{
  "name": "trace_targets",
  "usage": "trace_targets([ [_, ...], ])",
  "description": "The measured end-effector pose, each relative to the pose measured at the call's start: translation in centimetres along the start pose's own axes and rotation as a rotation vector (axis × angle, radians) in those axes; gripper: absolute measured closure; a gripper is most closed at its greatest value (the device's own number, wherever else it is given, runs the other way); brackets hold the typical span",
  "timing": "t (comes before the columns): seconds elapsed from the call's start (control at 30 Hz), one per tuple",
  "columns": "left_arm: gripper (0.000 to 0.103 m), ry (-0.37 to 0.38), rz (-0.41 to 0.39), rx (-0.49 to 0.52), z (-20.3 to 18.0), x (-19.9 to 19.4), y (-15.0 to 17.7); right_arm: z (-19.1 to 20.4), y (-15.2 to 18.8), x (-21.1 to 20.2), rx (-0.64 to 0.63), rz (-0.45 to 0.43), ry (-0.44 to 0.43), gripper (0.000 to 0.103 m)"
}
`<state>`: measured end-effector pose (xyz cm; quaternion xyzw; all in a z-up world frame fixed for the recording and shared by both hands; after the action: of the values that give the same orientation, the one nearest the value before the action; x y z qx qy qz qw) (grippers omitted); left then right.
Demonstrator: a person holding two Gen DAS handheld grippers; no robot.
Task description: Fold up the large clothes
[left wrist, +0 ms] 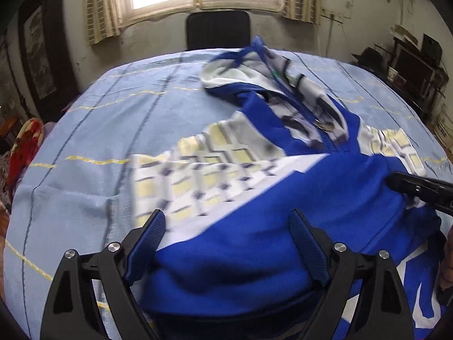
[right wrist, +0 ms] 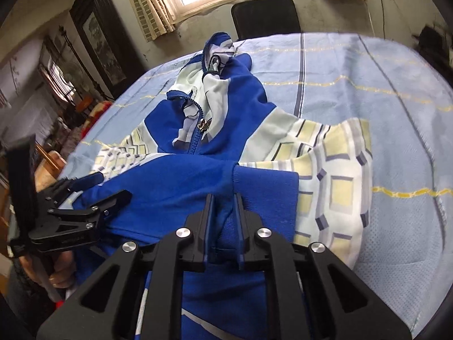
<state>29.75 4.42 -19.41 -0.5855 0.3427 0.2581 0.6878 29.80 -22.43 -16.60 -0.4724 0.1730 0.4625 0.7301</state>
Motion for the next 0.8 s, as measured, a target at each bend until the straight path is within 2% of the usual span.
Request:
trace_targets([
  [0.2,0.014,-0.013,0.032,-0.153,5.7,-1.4,1.7,-1.1,-0.1,-1.6,0.045,-0.010,0.028,0.092],
  [0.23,0.014,0.001,0.034,-0.160,6.1,-1.8,2.0,-1.1,-0.3,-2.3,0.061,-0.022,0.027,0.087],
  [0.3,0.014,-0.003,0.019,-0.145,6.1,-3.0,2.1,-0.2,-0.4,-3.5,0.047,-0.034,-0.017,0.085],
  [0.43,0.014,-0.012,-0.021,-0.085,4.3,-4.6,1.6,2.5,0.1,-3.8,-0.036,-0.022,0.007,0.085],
  [0.5,0.014,-0.047,-0.009,-0.038,3.0,-4.1,1.4,3.1,0.8,-2.6,-0.059,0.020,0.022,0.085],
  [0.6,0.012,-0.106,0.068,0.014,2.3,-1.5,1.7,3.4,1.8,-0.2,-0.093,0.106,0.069,0.088],
  [0.7,0.013,-0.072,0.070,-0.026,3.0,-1.7,0.8,3.6,0.9,-0.4,-0.091,0.111,0.082,0.087],
  [0.77,0.013,-0.058,0.031,-0.029,3.1,-2.4,-0.3,4.1,-0.7,-1.5,-0.110,0.062,0.087,0.082],
  [0.8,0.013,-0.061,0.007,-0.028,3.0,-2.8,-0.9,4.4,-1.7,-1.9,-0.118,0.028,0.090,0.067],
])
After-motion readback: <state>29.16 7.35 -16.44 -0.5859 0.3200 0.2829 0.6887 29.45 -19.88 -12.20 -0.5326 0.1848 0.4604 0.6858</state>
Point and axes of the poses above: each gripper's, at about its wrist camera, not at the fingertips, and x roughly the way its jaws point, z to its left, y to its underside, the point moved 4 cm from there along x, roughly the way its jaws point, and after that the axes turned 5 degrees about x, right-handed, at the moved point
